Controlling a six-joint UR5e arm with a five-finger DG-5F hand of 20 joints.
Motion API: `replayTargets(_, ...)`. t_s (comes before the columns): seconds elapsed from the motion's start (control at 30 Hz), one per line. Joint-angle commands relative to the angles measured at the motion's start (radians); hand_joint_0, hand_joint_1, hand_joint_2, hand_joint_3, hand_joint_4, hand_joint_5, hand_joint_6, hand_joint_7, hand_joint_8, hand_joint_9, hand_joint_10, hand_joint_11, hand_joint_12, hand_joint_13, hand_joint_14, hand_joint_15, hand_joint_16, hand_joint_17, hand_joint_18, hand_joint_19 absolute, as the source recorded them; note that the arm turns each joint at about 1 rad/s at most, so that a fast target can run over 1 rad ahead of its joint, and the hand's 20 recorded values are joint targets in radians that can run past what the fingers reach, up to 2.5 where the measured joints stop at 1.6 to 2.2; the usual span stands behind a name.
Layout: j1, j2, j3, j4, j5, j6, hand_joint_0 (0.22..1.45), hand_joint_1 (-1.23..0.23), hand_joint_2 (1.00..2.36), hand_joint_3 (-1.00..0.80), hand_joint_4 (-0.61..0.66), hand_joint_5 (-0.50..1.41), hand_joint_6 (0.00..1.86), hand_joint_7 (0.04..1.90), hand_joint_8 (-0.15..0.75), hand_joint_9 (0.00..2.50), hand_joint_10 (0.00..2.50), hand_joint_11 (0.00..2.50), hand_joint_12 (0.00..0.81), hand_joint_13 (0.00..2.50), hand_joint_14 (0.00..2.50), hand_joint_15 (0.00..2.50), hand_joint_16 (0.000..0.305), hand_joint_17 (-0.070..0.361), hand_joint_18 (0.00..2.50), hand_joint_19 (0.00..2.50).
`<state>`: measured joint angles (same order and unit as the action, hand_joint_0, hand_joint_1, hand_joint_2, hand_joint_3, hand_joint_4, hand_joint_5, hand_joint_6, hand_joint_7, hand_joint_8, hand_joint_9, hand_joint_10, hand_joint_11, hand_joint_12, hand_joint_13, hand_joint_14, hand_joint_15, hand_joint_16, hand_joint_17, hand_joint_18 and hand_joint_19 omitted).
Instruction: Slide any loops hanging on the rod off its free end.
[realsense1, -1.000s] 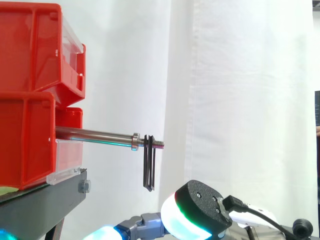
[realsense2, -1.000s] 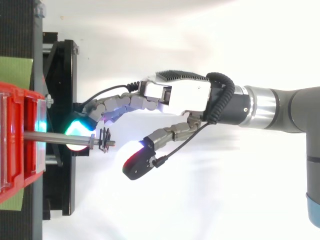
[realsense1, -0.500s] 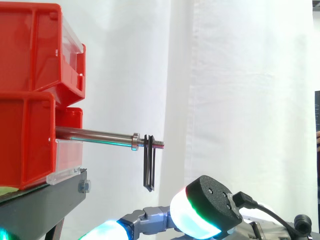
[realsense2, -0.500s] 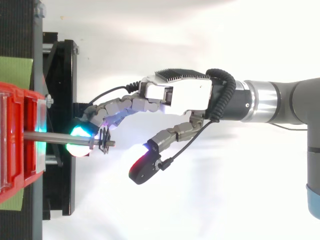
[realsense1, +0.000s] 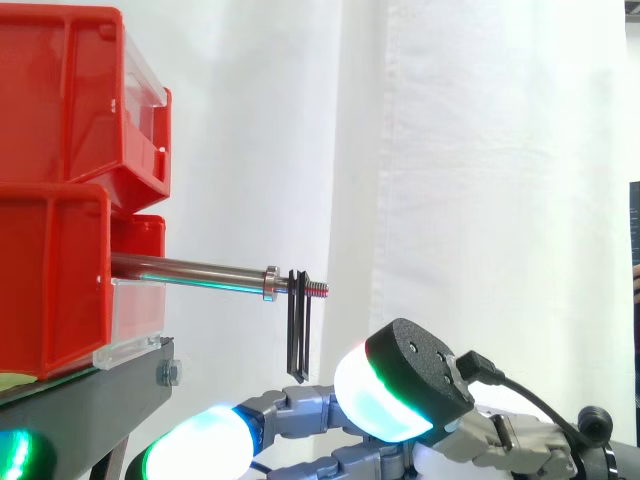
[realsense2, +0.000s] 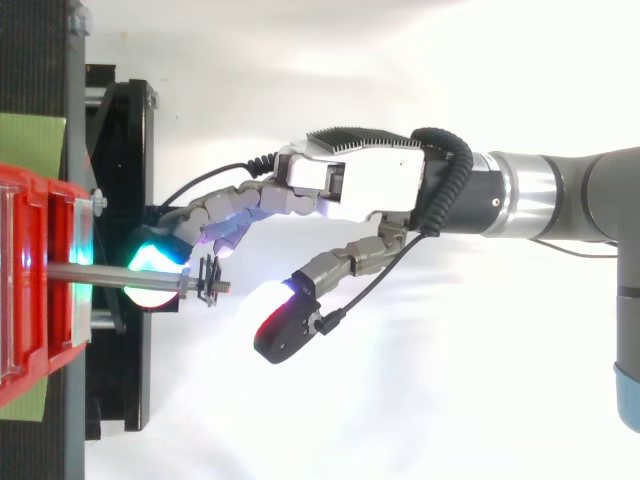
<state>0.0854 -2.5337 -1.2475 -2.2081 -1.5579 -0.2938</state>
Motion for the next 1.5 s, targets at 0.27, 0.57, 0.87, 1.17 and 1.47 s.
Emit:
replayTargets(0.27, -0.012, 0.029, -0.001, -0.031, -0.018, -0.001, 0.57, -0.54, 1.01, -0.44, 0.28, -0.18, 0.5, 0.68, 0.296, 0.58, 0.0, 0.0, 0.325, 0.62, 0.0, 0.01, 0.049, 0.111, 0.77, 0.43)
replayTargets(0.57, -0.012, 0.036, 0.0, -0.047, -0.018, -0.001, 0.6, -0.56, 1.01, -0.4, 0.3, -0.16, 0.5, 0.79, 0.296, 0.6, 0.0, 0.0, 0.322, 0.65, 0.0, 0.03, 0.049, 0.109, 0.79, 0.44)
replayTargets(0.87, -0.007, 0.049, 0.007, -0.045, -0.013, -0.001, 0.62, -0.58, 1.01, -0.37, 0.32, -0.14, 0.5, 0.89, 0.295, 0.61, 0.0, 0.0, 0.319, 0.67, 0.0, 0.05, 0.048, 0.107, 0.81, 0.44)
replayTargets(1.17, -0.006, 0.049, 0.014, -0.047, -0.011, -0.002, 0.62, -0.59, 1.01, -0.37, 0.32, -0.13, 0.5, 0.94, 0.296, 0.62, 0.0, 0.0, 0.32, 0.68, 0.0, 0.06, 0.048, 0.107, 0.81, 0.44)
replayTargets(1.47, -0.013, 0.049, 0.014, -0.048, -0.016, -0.002, 0.62, -0.59, 1.01, -0.36, 0.32, -0.13, 0.5, 0.96, 0.297, 0.63, 0.0, 0.0, 0.321, 0.69, 0.0, 0.06, 0.047, 0.107, 0.82, 0.45)
